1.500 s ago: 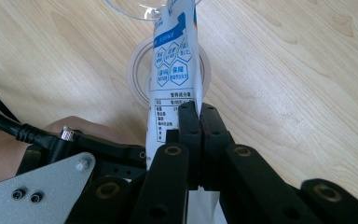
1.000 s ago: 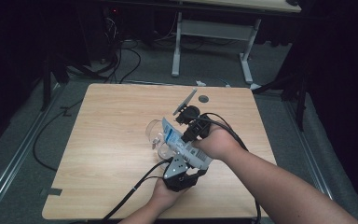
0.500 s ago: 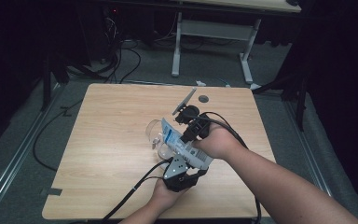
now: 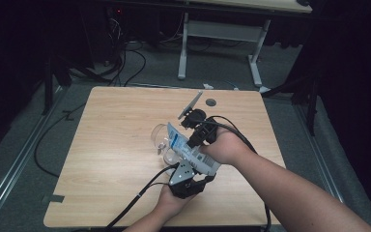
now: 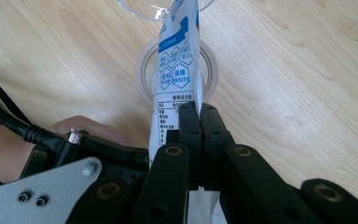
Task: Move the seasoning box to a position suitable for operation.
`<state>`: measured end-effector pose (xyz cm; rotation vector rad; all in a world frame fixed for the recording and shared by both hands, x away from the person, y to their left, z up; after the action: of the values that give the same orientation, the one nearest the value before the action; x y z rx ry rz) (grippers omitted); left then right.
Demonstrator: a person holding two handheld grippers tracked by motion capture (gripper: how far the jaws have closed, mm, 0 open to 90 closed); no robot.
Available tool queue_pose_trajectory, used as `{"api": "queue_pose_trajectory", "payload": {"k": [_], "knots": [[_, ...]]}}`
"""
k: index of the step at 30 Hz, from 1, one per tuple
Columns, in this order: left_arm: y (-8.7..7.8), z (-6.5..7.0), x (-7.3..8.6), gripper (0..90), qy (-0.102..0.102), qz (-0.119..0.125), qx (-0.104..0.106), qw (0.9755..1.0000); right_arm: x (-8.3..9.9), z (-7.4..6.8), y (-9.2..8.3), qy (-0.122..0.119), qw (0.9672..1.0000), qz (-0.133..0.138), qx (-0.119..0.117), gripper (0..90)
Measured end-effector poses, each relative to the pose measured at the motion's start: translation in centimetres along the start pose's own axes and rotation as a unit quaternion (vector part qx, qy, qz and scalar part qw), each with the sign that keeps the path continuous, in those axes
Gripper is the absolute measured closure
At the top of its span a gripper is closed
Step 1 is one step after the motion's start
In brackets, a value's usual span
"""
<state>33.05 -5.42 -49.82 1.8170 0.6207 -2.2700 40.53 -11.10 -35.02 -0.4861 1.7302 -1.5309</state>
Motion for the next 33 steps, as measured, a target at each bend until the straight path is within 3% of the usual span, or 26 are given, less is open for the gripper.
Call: {"api": "queue_pose_trajectory", "payload": {"k": [33], "knots": [[-0.08,0.03,0.02,67.6,0.000,0.006,0.000,1.0000,-0.18,0.07,0.13,-0.010,0.9999,0.001,-0.003,89.4]]}}
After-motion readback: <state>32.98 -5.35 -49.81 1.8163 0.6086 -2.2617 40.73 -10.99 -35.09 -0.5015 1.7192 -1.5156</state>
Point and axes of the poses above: each handheld gripper's, and its own axes: y roughly forward along the jaws, x roughly out of its underside, z roughly to its right, the point moved 3 cm from there along y, roughly forward along the jaws, and after that the axes turned 2 degrees about -y, right-handed, at the moved point
